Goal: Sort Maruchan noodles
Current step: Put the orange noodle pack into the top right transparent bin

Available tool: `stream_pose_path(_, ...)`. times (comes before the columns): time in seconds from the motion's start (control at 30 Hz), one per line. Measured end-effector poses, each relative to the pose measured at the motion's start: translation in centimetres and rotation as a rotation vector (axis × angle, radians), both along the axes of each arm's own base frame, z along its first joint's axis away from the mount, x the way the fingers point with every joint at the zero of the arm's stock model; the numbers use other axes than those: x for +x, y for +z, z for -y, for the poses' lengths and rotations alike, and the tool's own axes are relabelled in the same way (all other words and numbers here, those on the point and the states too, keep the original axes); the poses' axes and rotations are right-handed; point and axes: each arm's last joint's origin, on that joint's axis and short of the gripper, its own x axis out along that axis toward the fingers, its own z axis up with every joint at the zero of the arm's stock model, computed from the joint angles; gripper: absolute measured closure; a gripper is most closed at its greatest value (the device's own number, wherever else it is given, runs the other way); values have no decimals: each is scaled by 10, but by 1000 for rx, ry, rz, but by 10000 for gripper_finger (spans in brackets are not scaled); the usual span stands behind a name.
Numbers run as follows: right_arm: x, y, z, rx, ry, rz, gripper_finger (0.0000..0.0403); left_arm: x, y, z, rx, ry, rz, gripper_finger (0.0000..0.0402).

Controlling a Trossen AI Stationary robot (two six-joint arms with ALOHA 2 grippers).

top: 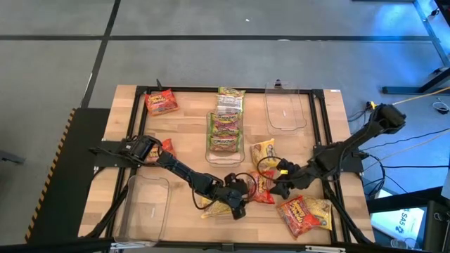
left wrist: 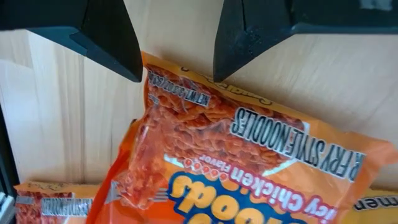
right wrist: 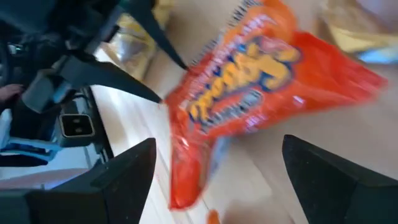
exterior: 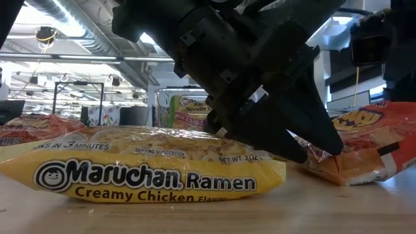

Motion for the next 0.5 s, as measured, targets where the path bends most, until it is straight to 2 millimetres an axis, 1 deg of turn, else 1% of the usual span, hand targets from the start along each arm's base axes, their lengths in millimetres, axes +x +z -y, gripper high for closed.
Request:
stream_pose_path(0.07, 4, -3, -2, -18, 3, 11, 84, 0, 0, -1, -1, 16, 3, 211)
stream_pose_path(0.2, 6, -16, -3, -56, -3, -36, 84, 0, 0, -1, -3, 21, 4, 211)
stream_pose_path(0.3, 9, -21, -4, -79, -22, -40, 84, 0, 0, -1, -4, 24, 4, 211)
stream_pose_path(0.5, 17, -24, -5, -163, -65, 48, 84, 1, 0, -3, -6, 28, 6, 211)
